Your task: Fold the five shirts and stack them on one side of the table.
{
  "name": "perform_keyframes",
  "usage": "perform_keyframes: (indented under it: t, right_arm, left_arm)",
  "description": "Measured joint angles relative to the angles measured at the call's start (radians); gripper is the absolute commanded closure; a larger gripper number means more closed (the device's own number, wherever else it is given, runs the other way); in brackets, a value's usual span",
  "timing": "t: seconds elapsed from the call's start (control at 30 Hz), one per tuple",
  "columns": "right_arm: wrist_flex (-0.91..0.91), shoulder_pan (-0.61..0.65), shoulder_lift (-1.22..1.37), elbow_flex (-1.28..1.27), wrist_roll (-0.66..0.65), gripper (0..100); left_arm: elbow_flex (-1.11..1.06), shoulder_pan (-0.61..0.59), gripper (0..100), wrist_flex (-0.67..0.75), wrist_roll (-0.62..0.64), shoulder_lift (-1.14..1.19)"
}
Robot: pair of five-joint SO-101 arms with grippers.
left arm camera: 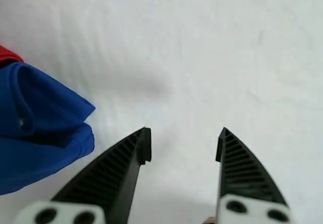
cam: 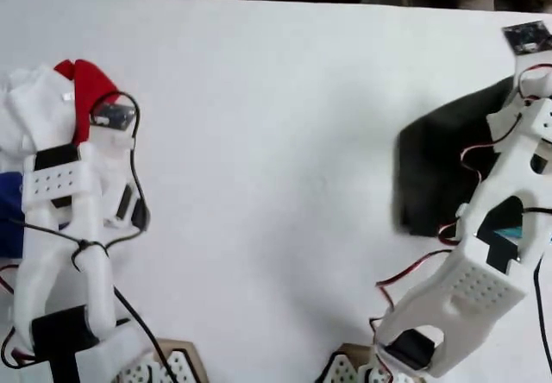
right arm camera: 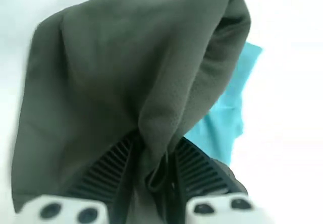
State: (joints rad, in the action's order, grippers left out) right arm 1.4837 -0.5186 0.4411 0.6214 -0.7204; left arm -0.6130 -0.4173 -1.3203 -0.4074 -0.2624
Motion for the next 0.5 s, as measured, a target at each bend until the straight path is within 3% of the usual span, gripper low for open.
perform_keyframes:
  t: [0.5]
  right_arm:
    - [-0.026, -0.129, 0.370, 0.328, 0.000, 97.8]
  left_arm:
    - [0.000, 0.000, 77, -0.005, 0.000, 0.000]
